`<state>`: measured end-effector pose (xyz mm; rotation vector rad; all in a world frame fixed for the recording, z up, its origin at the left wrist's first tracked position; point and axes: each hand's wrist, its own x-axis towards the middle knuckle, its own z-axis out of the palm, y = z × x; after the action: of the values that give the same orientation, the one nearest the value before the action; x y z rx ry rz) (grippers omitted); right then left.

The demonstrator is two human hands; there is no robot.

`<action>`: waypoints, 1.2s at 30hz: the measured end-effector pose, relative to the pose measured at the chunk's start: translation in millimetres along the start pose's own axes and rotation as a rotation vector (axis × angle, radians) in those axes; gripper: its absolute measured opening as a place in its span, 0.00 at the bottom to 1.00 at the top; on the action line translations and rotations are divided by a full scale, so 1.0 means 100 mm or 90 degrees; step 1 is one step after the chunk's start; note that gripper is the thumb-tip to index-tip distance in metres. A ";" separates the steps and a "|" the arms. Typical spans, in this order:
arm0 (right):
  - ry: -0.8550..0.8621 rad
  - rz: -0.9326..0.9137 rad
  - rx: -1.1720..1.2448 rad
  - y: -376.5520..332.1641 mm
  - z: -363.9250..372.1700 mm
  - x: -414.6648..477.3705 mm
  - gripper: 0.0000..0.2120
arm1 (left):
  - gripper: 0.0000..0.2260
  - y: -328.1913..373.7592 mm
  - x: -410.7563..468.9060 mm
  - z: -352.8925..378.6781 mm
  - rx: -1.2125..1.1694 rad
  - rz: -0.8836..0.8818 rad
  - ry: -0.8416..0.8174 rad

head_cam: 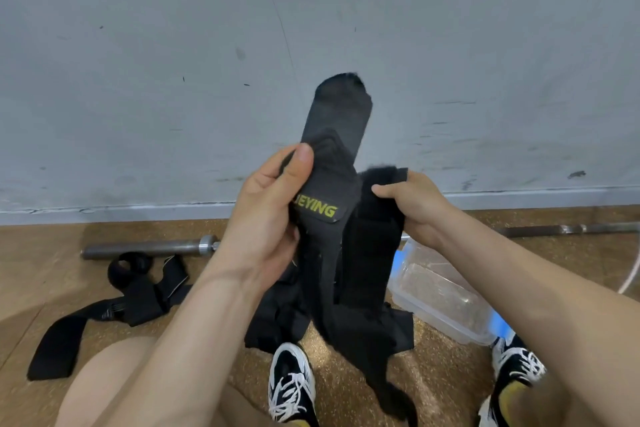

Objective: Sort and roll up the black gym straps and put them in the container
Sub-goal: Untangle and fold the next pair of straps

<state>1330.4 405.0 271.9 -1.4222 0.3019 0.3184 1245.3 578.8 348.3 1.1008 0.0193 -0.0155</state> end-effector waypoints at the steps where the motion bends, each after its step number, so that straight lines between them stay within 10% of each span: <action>1: -0.026 0.015 0.030 -0.01 0.01 -0.01 0.12 | 0.08 -0.02 0.01 -0.03 0.002 -0.018 -0.003; 8: -0.191 0.026 0.193 -0.20 0.04 -0.19 0.15 | 0.12 -0.27 0.03 -0.09 0.217 -0.214 0.036; 36: -0.236 -0.016 0.195 -0.18 0.16 -0.44 0.15 | 0.09 -0.56 0.07 -0.08 0.167 -0.084 0.195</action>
<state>1297.0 417.0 307.3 -1.0404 0.0260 0.4854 1251.5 559.9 294.4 1.3546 0.3736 0.0335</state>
